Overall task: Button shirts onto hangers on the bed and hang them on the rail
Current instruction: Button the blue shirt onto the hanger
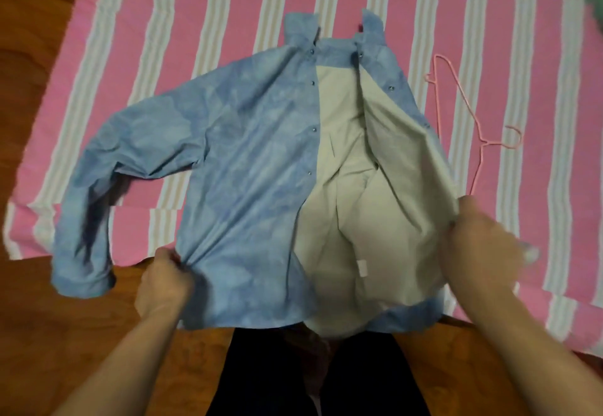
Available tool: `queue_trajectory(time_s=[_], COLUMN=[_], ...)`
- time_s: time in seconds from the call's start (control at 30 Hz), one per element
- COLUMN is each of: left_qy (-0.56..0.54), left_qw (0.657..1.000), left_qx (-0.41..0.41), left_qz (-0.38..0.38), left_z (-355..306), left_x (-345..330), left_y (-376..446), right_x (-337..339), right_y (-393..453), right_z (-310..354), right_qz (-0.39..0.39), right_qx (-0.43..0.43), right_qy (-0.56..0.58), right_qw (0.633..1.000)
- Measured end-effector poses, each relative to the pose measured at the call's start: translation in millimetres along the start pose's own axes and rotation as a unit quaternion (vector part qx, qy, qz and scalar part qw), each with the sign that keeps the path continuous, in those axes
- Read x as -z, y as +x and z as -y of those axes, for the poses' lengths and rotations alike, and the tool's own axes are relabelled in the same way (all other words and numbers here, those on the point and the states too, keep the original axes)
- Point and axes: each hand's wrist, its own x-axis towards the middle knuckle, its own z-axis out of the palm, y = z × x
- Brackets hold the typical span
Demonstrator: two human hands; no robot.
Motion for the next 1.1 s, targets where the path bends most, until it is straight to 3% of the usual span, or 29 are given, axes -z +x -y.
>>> queue_trajectory(time_s=[0.07, 0.1, 0.13, 0.17, 0.2, 0.23, 0.27, 0.33, 0.43, 0.5, 0.6, 0.67, 0.73, 0.8, 0.87, 1.0, 1.03, 1.1], left_qy=[0.017, 0.009, -0.007, -0.036, -0.074, -0.100, -0.105, -0.049, 0.086, 0.058, -0.003, -0.018, -0.066, -0.093, -0.061, -0.039, -0.049, -0.057], left_qw=[0.997, 0.993, 0.988, 0.984, 0.981, 0.978, 0.973, 0.964, 0.957, 0.959, 0.967, 0.972, 0.966, 0.957, 0.963, 0.980, 0.977, 0.968], left_qx=[-0.031, -0.059, -0.100, -0.142, -0.169, -0.181, -0.197, -0.236, -0.251, -0.246, -0.212, -0.203, -0.216, -0.234, -0.236, -0.163, -0.167, -0.203], left_qz=[-0.065, -0.100, -0.117, -0.102, -0.057, 0.007, 0.058, 0.111, 0.114, 0.126, 0.140, 0.120, 0.126, 0.141, 0.113, 0.105, 0.123, 0.138], left_z=[2, -3, -9, -18, -29, -40, -51, -69, -77, -76, -63, -60, -71, -90, -108, -127, -130, -138], left_x=[-8, -14, -20, -25, -31, -36, -42, -56, -76, -80, -71, -64, -66, -77, -91, -112, -116, -122], left_y=[-2, -4, -6, -7, -11, -18, -28, -41, -46, -39, -35, -38, -55, -76, -88, -86, -86, -97], right_x=[-4, -8, -11, -17, -25, -36, -44, -67, -92, -112, -133, -142, -145, -151, -143, -109, -103, -102], right_y=[-37, -56, -73, -84, -88, -85, -80, -67, -37, -13, 17, 26, 25, 16, 5, 23, 34, 61], right_z=[38, 60, 79, 96, 107, 113, 115, 105, 67, 33, -14, -28, -27, -27, -41, -122, -143, -174], right_qz=[0.075, 0.153, 0.281, 0.423, 0.515, 0.557, 0.567, 0.512, 0.295, 0.181, 0.191, 0.238, 0.286, 0.283, 0.247, 0.120, 0.116, 0.178], right_qx=[0.114, 0.171, 0.197, 0.190, 0.178, 0.160, 0.147, 0.135, 0.079, 0.035, -0.114, -0.260, -0.332, -0.310, -0.236, -0.153, -0.148, -0.159], right_qy=[-0.028, 0.021, 0.108, 0.190, 0.239, 0.255, 0.255, 0.221, 0.192, 0.158, 0.157, 0.186, 0.199, 0.212, 0.204, 0.098, 0.054, -0.020], right_qw=[0.990, 0.973, 0.933, 0.865, 0.804, 0.774, 0.770, 0.819, 0.933, 0.970, 0.962, 0.917, 0.876, 0.883, 0.917, 0.976, 0.981, 0.971])
